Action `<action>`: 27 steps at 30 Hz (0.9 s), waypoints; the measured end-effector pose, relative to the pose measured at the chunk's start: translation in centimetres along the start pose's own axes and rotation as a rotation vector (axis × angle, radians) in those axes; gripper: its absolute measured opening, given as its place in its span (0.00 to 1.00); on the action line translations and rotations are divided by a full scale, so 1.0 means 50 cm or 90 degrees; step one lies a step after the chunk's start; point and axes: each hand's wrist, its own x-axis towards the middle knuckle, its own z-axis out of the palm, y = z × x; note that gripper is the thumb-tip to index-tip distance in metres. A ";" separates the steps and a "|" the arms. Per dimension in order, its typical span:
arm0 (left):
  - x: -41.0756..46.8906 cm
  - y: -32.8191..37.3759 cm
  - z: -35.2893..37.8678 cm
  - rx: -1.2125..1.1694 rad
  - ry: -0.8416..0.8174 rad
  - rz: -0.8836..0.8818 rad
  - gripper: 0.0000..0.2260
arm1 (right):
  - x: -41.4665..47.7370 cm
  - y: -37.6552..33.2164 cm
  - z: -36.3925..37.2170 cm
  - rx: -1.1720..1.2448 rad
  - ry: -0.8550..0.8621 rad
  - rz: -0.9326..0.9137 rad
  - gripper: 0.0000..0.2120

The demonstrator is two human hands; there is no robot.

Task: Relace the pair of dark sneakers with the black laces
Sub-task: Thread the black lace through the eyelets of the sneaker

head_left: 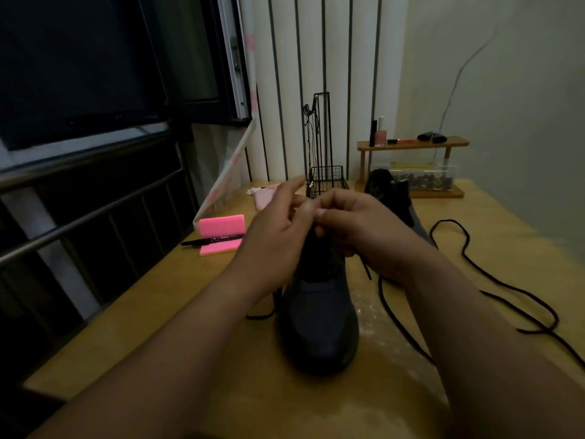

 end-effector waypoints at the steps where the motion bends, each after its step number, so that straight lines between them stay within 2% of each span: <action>1: 0.006 0.004 0.005 -0.017 -0.012 0.001 0.13 | 0.000 0.000 0.000 0.016 -0.010 -0.004 0.07; 3: 0.015 0.000 0.005 -0.006 -0.001 -0.001 0.06 | 0.001 0.003 -0.009 0.027 -0.002 -0.009 0.07; 7: 0.009 -0.020 -0.008 0.029 0.035 -0.012 0.07 | 0.005 0.013 -0.032 0.024 0.058 0.000 0.06; 10: 0.007 -0.003 0.002 -0.053 -0.046 -0.044 0.07 | 0.005 0.012 -0.024 0.028 0.018 -0.021 0.05; 12: 0.011 0.005 0.007 -0.054 -0.074 -0.052 0.07 | 0.006 0.009 -0.018 0.049 0.002 -0.027 0.05; 15: 0.015 0.006 -0.003 -0.019 0.006 -0.058 0.11 | 0.004 0.010 -0.029 0.048 0.027 -0.019 0.05; 18: 0.014 -0.013 -0.014 0.065 0.081 -0.092 0.11 | 0.004 0.015 -0.044 0.026 0.110 -0.010 0.05; 20: 0.014 -0.018 -0.012 0.130 0.087 -0.065 0.08 | 0.004 0.017 -0.044 0.016 0.134 -0.022 0.06; 22: 0.016 -0.014 -0.003 0.171 0.058 0.007 0.06 | 0.002 0.014 -0.036 -0.015 0.114 -0.048 0.06; 24: 0.019 0.004 0.010 0.072 -0.013 0.015 0.11 | 0.001 0.012 -0.024 -0.045 0.085 -0.084 0.06; 27: 0.029 0.026 0.022 -0.027 -0.061 -0.035 0.10 | 0.003 0.011 -0.018 -0.042 0.106 -0.115 0.06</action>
